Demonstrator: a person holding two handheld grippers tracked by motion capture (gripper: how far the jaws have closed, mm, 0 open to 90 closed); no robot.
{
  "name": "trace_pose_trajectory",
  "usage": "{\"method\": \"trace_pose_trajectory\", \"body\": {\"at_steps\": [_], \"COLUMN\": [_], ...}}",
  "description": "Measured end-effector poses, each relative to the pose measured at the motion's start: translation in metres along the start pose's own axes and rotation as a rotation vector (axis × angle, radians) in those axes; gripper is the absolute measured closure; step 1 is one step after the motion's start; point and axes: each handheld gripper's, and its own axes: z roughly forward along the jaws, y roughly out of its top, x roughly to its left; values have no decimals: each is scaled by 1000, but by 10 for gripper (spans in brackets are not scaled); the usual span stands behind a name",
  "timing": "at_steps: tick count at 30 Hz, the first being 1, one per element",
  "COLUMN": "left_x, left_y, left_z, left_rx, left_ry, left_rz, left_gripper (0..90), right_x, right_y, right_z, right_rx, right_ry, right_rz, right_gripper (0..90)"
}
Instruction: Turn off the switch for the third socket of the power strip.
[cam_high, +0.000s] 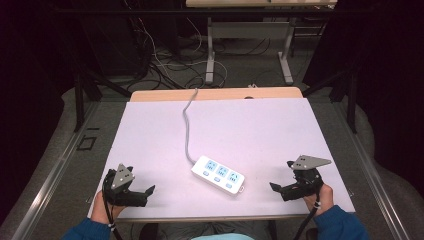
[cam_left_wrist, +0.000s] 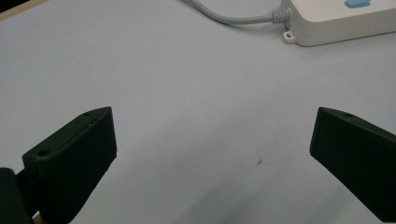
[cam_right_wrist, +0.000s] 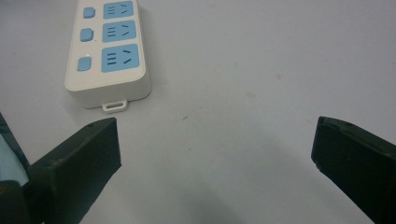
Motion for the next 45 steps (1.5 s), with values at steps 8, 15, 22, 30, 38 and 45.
{"method": "trace_pose_trajectory", "body": {"at_steps": [8, 15, 22, 30, 38, 45], "left_x": [1, 1, 1, 1, 1, 1], "left_y": [0, 0, 0, 0, 0, 0], "left_z": [0, 0, 1, 2, 2, 2], "left_rx": [2, 9, 10, 7, 11, 16], "left_ry": [2, -2, 1, 2, -3, -4], "left_rz": [0, 3, 6, 4, 4, 6], "left_gripper": [4, 4, 3, 3, 3, 3], "right_x": [6, 9, 13, 17, 21, 23], "right_y": [8, 13, 21, 28, 34, 40], "right_z": [5, 8, 11, 14, 17, 21], "right_rx": [-3, -3, 5, -4, -6, -14], "right_ry": [4, 17, 27, 31, 35, 51], "right_rz": [-18, -41, -63, -74, -73, -89], "right_gripper": [11, 12, 14, 19, 19, 19]}}
